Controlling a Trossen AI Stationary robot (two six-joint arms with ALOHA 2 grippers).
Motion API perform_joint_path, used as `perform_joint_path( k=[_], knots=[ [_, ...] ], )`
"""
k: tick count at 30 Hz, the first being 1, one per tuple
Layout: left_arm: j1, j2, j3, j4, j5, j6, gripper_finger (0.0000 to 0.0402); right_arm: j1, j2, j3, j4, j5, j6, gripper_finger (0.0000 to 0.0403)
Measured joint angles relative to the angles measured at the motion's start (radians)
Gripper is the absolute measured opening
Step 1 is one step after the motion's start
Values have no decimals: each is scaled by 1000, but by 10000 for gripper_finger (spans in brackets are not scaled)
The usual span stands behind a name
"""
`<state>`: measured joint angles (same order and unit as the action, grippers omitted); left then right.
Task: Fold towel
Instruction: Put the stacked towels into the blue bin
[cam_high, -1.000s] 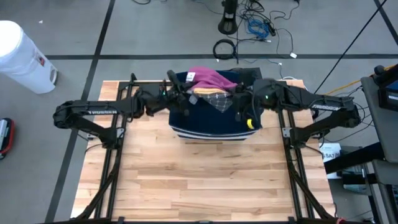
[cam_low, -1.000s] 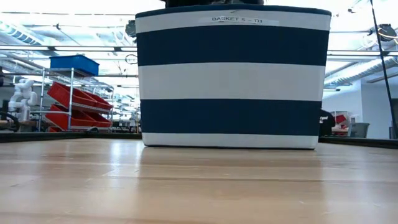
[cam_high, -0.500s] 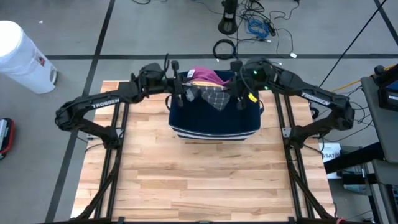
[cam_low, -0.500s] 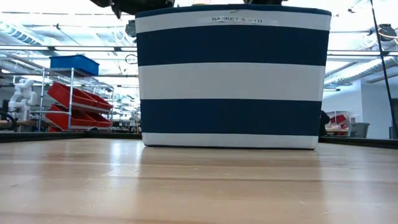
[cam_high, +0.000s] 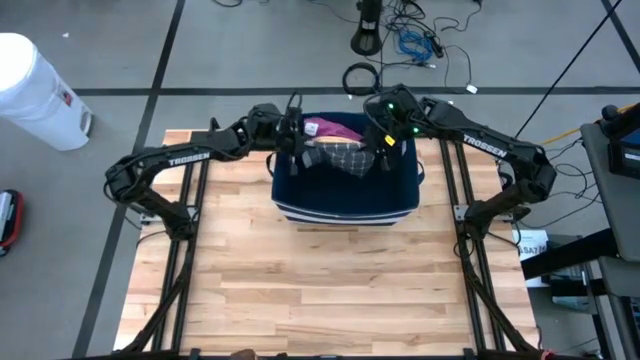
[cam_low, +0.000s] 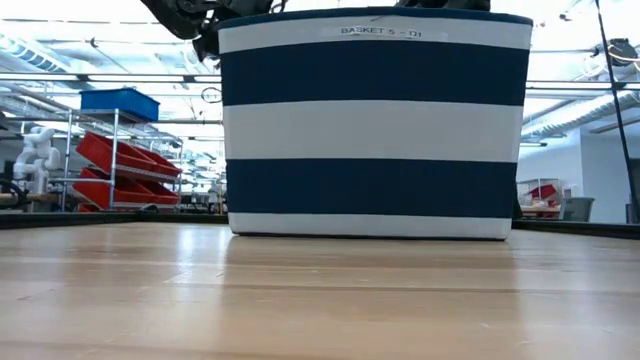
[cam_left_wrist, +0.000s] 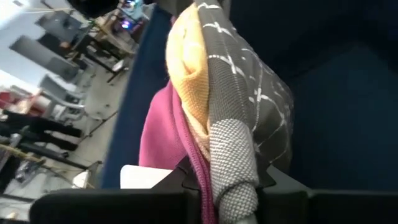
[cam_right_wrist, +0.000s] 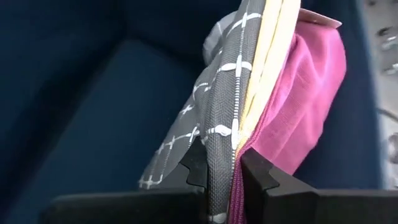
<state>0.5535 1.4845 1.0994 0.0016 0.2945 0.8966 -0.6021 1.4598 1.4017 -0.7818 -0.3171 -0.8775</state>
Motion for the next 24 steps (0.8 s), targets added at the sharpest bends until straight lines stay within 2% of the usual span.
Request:
perform_joint_path(
  k=[5, 10, 14, 19, 21, 24],
  knots=[
    [-26, 2, 0, -55, 50, -7, 45, 4, 14, 0, -45, -24, 0, 33],
    [-47, 15, 0, -66, 35, 6, 45, 1, 27, 0, -69, 2, 2, 61],
    [-52, 28, 4, -61, 7, 22, 45, 0, 27, 0, -68, 24, 3, 48],
    [-58, 28, 4, -85, 7, 36, 68, -1, 27, -1, -79, 32, 4, 38],
    [-59, 28, 4, -100, 14, 23, 71, 0, 27, -2, -97, 14, 23, 49],
    [-69, 28, 3, -125, 57, -19, 74, 0, 27, -2, -144, -37, 80, 87]
  ],
)
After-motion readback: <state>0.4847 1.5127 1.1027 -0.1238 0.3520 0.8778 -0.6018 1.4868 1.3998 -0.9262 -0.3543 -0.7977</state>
